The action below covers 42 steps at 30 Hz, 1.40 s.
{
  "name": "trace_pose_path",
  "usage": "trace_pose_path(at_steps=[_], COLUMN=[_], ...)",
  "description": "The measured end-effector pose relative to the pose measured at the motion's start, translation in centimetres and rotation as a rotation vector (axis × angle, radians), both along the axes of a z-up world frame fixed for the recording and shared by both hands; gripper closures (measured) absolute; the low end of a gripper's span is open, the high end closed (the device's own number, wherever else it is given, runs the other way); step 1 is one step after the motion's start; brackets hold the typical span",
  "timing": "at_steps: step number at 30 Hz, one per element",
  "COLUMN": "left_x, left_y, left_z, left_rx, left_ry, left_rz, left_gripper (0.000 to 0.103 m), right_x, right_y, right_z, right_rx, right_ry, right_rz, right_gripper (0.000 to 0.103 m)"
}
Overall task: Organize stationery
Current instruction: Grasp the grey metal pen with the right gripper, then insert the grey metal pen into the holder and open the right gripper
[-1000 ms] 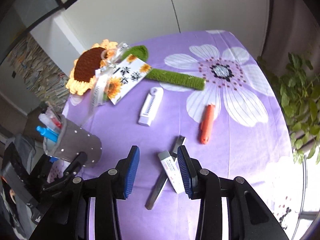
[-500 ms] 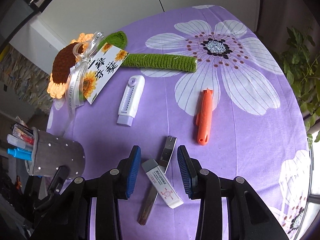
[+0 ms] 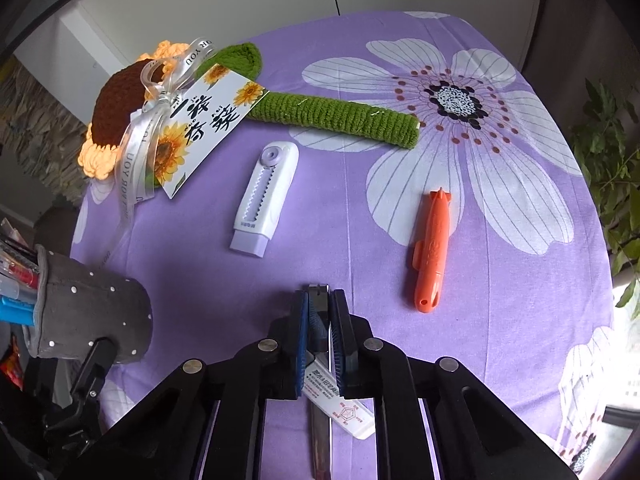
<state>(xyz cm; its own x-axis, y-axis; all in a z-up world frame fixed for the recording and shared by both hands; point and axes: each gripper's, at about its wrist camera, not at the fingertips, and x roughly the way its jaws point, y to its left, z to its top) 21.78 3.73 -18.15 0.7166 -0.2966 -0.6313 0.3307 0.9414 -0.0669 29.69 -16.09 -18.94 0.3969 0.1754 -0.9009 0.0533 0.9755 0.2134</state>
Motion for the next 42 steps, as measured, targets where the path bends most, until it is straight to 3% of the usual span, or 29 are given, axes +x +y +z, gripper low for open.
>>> trace_pose_path(at_steps=[4,21,26,33,42], left_x=[0.0,0.0,0.0,0.0,0.0], left_y=[0.0,0.0,0.0,0.0,0.0], left_z=[0.0,0.0,0.0,-0.1,-0.1], left_rx=[0.000,-0.001,-0.001,-0.001,-0.001], left_ry=[0.000,0.001,0.002,0.003,0.003], left_rz=[0.000,0.000,0.000,0.000,0.000], left_gripper=[0.033,0.034,0.034,0.034,0.034], right_x=[-0.7,-9.7,-10.9,-9.8,-6.0], right_y=[0.6,4.1,6.1,8.7,10.7], right_z=[1.1,15.6,18.5,18.3,12.9], right_rx=[0.055,0.085,0.106,0.128,0.147], right_ry=[-0.032,-0.502,-0.576,-0.588,-0.435], right_rz=[0.031,0.191,0.284,0.366,0.401], right_gripper=[0.091,0.091,0.091,0.091,0.091])
